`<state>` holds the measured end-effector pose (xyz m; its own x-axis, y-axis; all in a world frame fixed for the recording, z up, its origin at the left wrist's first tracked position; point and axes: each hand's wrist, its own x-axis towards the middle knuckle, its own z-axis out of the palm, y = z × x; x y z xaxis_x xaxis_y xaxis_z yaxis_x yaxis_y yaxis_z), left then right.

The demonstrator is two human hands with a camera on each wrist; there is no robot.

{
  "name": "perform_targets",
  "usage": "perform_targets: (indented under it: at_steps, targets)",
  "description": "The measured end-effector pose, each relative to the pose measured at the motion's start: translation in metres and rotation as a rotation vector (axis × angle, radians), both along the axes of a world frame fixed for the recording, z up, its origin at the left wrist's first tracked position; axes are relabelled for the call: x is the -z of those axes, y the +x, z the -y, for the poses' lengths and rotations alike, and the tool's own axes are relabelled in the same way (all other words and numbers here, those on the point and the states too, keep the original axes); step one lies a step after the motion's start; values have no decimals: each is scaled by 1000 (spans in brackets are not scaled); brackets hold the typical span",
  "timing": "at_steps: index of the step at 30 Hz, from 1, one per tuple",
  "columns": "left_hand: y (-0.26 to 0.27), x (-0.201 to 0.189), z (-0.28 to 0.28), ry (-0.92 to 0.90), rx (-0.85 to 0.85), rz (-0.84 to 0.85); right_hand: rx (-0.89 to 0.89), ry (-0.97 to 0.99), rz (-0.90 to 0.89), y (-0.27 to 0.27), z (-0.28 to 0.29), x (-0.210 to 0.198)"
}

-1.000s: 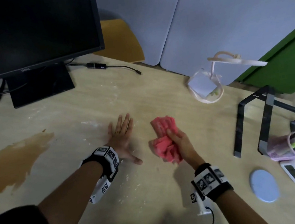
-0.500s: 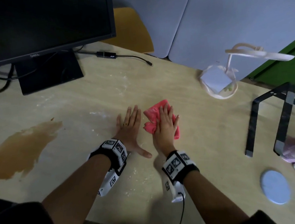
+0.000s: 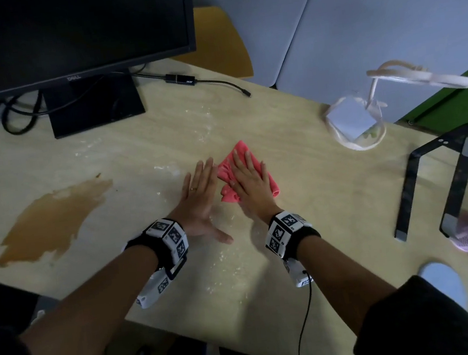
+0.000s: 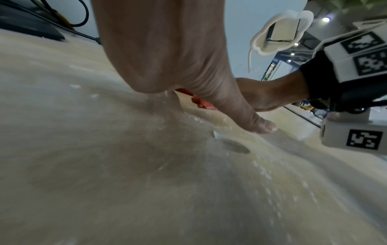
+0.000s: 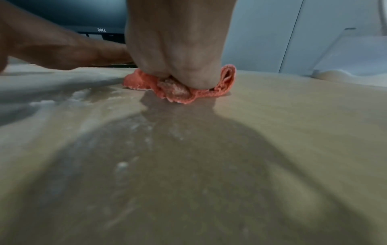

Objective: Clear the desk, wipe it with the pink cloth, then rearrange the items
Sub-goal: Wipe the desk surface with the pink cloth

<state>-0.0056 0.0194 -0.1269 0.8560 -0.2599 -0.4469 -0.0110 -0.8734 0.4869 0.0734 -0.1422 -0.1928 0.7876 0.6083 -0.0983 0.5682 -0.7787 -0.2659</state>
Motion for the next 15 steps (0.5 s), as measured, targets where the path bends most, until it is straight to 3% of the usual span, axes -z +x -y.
perform_targets:
  at_steps: [6, 11, 15]
  targets:
    - [-34, 3, -27, 143, 56, -64, -59, 77, -25, -23, -6, 1]
    - [-44, 13, -30, 265, 119, -98, -71, 269, -74, -46, -10, 3]
    - [-42, 14, -28, 292, 110, -103, -130, 271, -65, -60, -11, 5]
